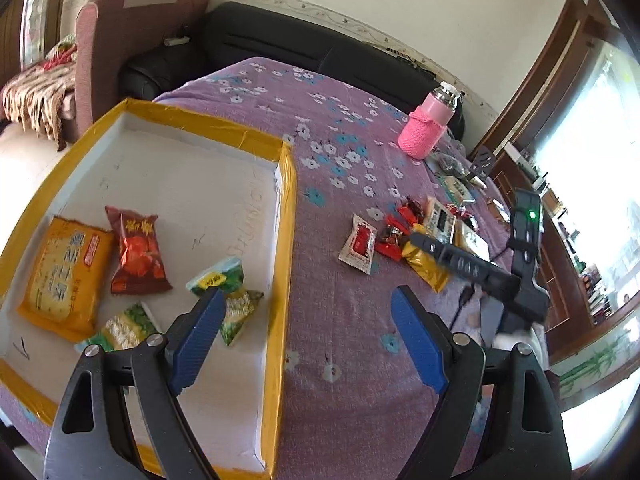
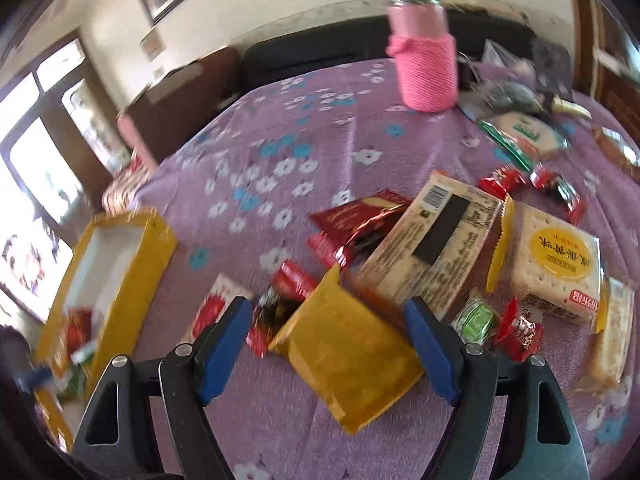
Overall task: Organize snacks
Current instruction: 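Grasp the yellow bag with the right tool while the left tool grasps the red-and-white packet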
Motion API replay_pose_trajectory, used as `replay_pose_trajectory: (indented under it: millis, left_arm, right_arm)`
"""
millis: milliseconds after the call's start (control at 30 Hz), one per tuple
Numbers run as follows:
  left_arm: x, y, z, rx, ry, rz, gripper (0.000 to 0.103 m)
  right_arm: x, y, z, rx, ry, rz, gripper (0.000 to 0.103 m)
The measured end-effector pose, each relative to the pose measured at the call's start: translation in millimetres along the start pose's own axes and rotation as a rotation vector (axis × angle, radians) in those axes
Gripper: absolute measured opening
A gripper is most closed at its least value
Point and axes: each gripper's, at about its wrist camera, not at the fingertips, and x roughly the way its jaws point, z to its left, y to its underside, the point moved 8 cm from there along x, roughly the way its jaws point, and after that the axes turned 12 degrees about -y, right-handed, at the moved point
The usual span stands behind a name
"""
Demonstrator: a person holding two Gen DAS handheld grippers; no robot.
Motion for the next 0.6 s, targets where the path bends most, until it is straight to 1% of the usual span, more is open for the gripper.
replay_pose_trajectory:
  millis: [100, 167, 200, 267, 300, 367, 400, 433, 467, 533, 600]
  left_arm:
    - [9, -7, -12, 0.042, -0.025, 0.015, 0.085]
    - [14, -14, -25, 0.08, -0.029, 0.01, 0.085]
    - [19, -16, -32, 0.104, -0.037, 0.014, 0.085]
    - [35, -20, -48, 0.156, -0.047, 0.042, 0.085]
    - [44, -21, -57, 0.182, -0.045, 0.058, 0.085]
    - [63, -22, -69, 0.231, -0.072, 0.089, 0.083]
    - [74, -23, -75, 0.259, -0.09, 0.096, 0.079]
    - [80, -23, -78, 0.272, -0.106, 0.103, 0.063]
    - [90, -23, -81, 0.285, -0.126, 0.127, 0.056]
    - [101, -23, -85, 0.286, -0.12, 0.148, 0.056]
    - [111, -28, -85, 0.311, -0.172, 0.133, 0.056]
  right_arm:
    - [11, 10, 10, -0.093, 0.033, 0.042, 0.088]
    - [17, 13, 11, -0.143, 0.089, 0.049, 0.089]
    - [20, 14, 11, -0.151, 0.1, 0.063, 0.09]
    - [22, 13, 13, -0.163, 0.104, 0.062, 0.088]
    - [23, 14, 12, -0.162, 0.112, 0.068, 0.082]
    - [22, 14, 10, -0.173, 0.145, 0.07, 0.051]
    - [22, 15, 10, -0.17, 0.136, 0.083, 0.045]
    - [20, 16, 9, -0.147, 0.114, 0.084, 0.044]
    - [18, 16, 7, -0.122, 0.095, 0.074, 0.044]
    - [15, 16, 5, -0.101, 0.078, 0.066, 0.044]
    - [10, 15, 4, -0.08, 0.062, 0.05, 0.044]
